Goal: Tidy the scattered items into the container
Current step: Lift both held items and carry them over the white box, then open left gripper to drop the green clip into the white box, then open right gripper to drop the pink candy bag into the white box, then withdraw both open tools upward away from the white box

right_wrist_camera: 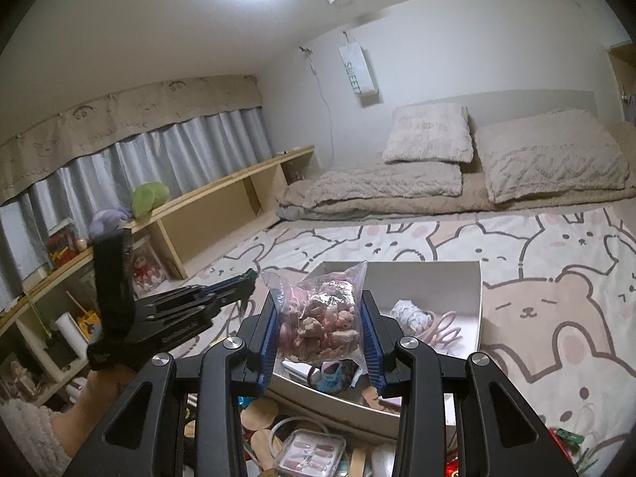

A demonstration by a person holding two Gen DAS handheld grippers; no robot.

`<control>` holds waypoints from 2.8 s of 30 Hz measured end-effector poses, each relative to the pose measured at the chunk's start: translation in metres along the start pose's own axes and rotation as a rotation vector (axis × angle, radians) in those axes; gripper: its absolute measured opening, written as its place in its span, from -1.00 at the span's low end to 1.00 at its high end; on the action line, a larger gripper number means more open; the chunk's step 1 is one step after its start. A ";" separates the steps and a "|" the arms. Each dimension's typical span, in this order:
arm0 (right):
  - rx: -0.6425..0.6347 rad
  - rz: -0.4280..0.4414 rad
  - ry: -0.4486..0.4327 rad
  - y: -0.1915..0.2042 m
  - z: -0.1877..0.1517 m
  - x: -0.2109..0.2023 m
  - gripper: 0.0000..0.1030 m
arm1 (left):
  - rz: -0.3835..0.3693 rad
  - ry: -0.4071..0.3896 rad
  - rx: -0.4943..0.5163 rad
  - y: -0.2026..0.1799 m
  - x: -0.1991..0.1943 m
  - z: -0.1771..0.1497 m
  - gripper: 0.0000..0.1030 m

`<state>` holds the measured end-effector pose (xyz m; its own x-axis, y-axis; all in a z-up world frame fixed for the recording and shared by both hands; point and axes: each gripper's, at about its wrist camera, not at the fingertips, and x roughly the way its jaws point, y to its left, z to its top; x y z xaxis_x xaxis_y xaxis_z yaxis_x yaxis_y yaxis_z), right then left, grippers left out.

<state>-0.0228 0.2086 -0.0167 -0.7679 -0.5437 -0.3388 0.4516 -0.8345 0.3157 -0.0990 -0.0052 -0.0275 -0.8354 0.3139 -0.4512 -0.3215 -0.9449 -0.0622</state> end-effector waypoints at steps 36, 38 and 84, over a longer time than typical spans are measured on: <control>0.117 -0.006 0.232 -0.013 -0.010 0.111 -0.26 | -0.046 0.204 -0.099 0.038 0.065 -0.038 0.05; 0.128 -0.003 0.240 -0.014 -0.008 0.115 -0.26 | -0.045 0.204 -0.099 0.039 0.065 -0.038 0.05; 0.132 -0.266 0.328 -0.052 0.032 0.242 1.00 | 0.016 0.113 -0.171 0.093 0.027 -0.018 0.20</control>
<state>-0.2469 0.1231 -0.0867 -0.6551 -0.3290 -0.6801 0.1793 -0.9422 0.2831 -0.1436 -0.0863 -0.0613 -0.7813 0.2955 -0.5498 -0.2205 -0.9547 -0.1999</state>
